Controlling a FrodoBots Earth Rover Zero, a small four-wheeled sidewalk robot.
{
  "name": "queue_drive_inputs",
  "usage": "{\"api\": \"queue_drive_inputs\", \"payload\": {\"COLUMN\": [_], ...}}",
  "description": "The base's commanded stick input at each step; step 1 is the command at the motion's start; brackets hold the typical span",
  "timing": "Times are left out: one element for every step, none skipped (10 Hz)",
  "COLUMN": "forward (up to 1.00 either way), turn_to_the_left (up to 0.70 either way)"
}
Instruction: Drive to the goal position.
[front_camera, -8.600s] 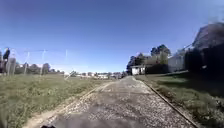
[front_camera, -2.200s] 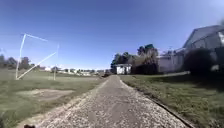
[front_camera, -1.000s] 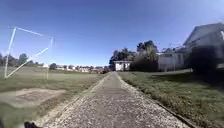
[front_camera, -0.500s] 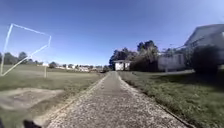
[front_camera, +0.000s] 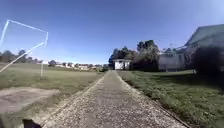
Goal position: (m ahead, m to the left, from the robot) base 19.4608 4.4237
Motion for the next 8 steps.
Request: {"api": "queue_drive_inputs", "payload": {"forward": [0.50, 0.50, 0.50, 0.50, 0.50, 0.50, 0.50, 0.50], "turn_to_the_left": [0.00, 0.00, 0.00, 0.00, 0.00, 0.00, 0.00, 0.00]}}
